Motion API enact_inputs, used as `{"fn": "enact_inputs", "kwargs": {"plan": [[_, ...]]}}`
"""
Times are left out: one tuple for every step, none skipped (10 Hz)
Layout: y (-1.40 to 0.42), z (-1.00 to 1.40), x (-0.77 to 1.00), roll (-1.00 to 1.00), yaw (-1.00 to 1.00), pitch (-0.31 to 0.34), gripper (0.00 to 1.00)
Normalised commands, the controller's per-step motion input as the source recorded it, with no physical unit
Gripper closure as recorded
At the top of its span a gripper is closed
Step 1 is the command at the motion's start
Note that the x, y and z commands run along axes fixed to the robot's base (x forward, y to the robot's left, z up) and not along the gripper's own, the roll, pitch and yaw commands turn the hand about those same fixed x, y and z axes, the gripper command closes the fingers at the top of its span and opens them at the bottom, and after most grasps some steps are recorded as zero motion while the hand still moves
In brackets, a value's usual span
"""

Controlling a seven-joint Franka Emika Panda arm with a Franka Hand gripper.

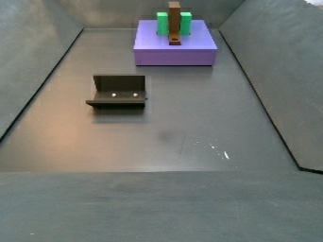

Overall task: Pick up the red object. Move up. Place the red object on the fixture. Regrasp the red object. Move to above the board. Insert the red object.
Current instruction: Insert the red object.

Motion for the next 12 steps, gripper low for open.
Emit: {"fn": "enact_inputs", "kwargs": {"plan": [[0.03,-0.03,0.22,-0.5,-0.04,-0.02,1.0],[0.0,0.0,0.2,-0.5,-0.06,-0.026,1.0],[0.0,0.0,0.2,-0.5,-0.05,-0.019,1.0],[0.0,0.0,0.21,-0.5,-0.03,-0.014,1.0],[0.13,-0.04,0.19,-0.5,0.0,0.0,1.0],[0.5,-0.43,0.13,-0.38,-0.1,0.0,1.0],[0.52,-0.66,0.0,-0.24,-0.33,0.0,1.0],[0.47,-0.61,0.0,-0.24,-0.37,-0.076,1.0],[0.29,-0.3,0.05,-0.41,-0.21,-0.197,1.0],[0.27,-0.27,0.01,-0.43,-0.15,-0.211,1.0],[0.23,-0.24,0.0,-0.45,-0.17,-0.231,1.0],[0.27,-0.34,-0.12,-0.4,-0.07,-0.217,1.0]]}}
